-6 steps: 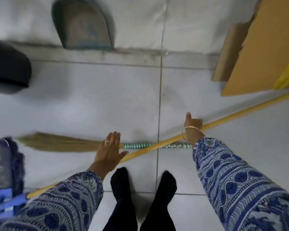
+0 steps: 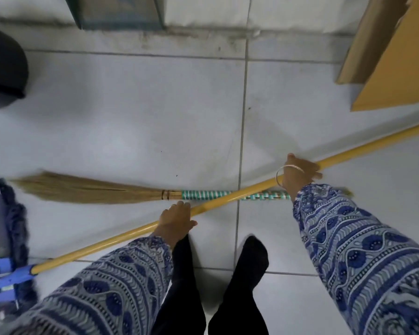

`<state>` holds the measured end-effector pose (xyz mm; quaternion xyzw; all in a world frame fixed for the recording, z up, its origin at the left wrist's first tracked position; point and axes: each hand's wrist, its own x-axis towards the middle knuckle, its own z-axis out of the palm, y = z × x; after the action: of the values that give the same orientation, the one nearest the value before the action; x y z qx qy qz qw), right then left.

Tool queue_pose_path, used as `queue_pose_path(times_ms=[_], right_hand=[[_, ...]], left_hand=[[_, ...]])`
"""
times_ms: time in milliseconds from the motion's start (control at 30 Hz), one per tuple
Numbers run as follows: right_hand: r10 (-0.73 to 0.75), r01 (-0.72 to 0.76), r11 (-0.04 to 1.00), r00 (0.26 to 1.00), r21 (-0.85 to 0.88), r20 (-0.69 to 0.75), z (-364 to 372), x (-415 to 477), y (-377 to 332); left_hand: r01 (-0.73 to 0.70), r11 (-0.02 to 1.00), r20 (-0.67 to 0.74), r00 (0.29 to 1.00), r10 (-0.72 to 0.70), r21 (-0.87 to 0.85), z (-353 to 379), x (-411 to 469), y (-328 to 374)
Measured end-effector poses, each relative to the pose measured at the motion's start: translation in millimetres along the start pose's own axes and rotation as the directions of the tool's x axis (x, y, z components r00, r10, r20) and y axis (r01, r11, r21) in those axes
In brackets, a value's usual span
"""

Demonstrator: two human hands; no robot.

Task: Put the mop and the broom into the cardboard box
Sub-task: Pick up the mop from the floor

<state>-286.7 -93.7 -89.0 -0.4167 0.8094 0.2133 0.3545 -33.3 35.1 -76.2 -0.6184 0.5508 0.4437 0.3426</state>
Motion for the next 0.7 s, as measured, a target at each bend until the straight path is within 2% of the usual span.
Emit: queue_pose_path(times_ms=[100, 167, 233, 267, 300, 333, 367, 400, 433, 467, 500, 567, 700], right_hand=[[-0.087, 0.094, 0.938, 0.996, -0.333, 0.037, -1, 10, 6], [-0.069, 0.097, 0.911, 0.994, -0.401, 0.085, -4, 12, 8], [-0.033, 0.054, 0.92, 0.998, -0.388, 0.061, -9, 8, 12], [0.009, -0.003, 0.957, 1.0, -0.29, 0.019, -13, 7, 14], [0.058, -0.06, 0.992, 0.998, -0.113, -0.021, -20, 3, 13], [0.127, -0.119, 0.981, 0.991, 0.15, -0.046, -25, -2, 13], [0.196, -0.154, 0.895, 0.979, 0.419, -0.058, -33, -10, 10], [0.298, -0.177, 0.73, 0.952, 0.661, -0.074, -44, -21, 3], [0.423, -0.185, 0.528, 0.904, 0.829, -0.068, -54, -33, -3], [0.519, -0.149, 0.343, 0.853, 0.927, -0.056, -70, -50, -9], [0.576, -0.096, 0.256, 0.815, 0.962, -0.071, -87, -67, -13], [0.613, -0.035, 0.263, 0.777, 0.964, -0.139, -118, -95, -20], [0.605, 0.037, 0.267, 0.771, 0.963, -0.198, -208, -158, -34]], left_hand=[[0.036, 0.999, -0.004, 0.999, -0.036, 0.006, 8, 15, 3], [0.031, 1.0, -0.025, 0.999, -0.031, 0.002, 11, 20, 3], [0.01, 1.0, -0.042, 0.999, -0.01, 0.0, 8, 12, 0], [-0.005, 1.0, -0.058, 0.998, 0.005, -0.002, 4, 5, -2], [-0.018, 1.0, -0.075, 0.997, 0.018, -0.002, -1, -6, -3], [-0.022, 1.0, -0.084, 0.996, 0.022, 0.003, -6, -18, -3], [-0.032, 0.999, -0.097, 0.995, 0.033, 0.01, -14, -31, -3], [-0.043, 0.999, -0.115, 0.992, 0.044, 0.006, -22, -45, -2], [-0.052, 0.999, -0.123, 0.991, 0.052, 0.005, -28, -57, -1], [-0.063, 0.998, -0.133, 0.989, 0.063, 0.007, -40, -76, 1], [-0.071, 0.997, -0.14, 0.988, 0.072, 0.013, -50, -92, 2], [-0.083, 0.997, -0.154, 0.985, 0.084, 0.01, -69, -121, 7], [-0.109, 0.994, -0.208, 0.972, 0.106, -0.006, -123, -187, 23]])
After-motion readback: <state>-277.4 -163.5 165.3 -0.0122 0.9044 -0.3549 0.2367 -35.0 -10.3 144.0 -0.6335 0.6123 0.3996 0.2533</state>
